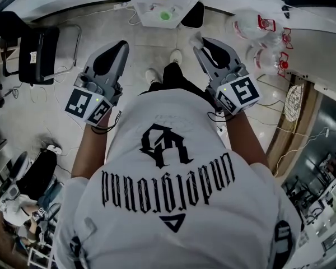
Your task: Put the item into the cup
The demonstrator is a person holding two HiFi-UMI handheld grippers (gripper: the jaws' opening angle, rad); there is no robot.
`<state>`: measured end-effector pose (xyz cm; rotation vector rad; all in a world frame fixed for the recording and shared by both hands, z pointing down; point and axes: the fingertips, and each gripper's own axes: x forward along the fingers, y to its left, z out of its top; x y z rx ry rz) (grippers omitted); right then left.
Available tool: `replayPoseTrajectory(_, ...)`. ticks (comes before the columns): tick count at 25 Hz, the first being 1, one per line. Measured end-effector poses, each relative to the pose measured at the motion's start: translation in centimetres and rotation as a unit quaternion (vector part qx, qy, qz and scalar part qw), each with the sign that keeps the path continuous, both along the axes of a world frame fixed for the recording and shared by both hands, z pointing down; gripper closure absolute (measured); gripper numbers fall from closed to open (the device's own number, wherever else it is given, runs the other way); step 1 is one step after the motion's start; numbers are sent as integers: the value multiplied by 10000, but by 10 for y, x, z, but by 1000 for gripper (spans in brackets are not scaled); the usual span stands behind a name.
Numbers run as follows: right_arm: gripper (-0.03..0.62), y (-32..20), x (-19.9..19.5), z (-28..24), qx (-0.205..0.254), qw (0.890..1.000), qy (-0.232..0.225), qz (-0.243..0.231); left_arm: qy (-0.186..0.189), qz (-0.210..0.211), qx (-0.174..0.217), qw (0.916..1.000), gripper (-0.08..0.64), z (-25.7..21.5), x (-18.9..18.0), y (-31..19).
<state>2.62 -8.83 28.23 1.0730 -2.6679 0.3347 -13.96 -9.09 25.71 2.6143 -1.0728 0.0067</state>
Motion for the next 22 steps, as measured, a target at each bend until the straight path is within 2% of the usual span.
replayPoseTrajectory(6, 523, -16, -2, 14, -157, 9998, 0, -111, -85, 15, -64, 9999, 545, 10, 4, -11)
replayPoseTrajectory(11, 523, -29, -6, 28, -282, 9993, 47, -249, 71, 48, -190, 9998, 545, 17, 10, -24)
replayPoseTrajectory(22, 523, -54, -5, 78, -722, 9964, 136, -421, -183, 102, -419, 9989, 545, 58, 25, -50)
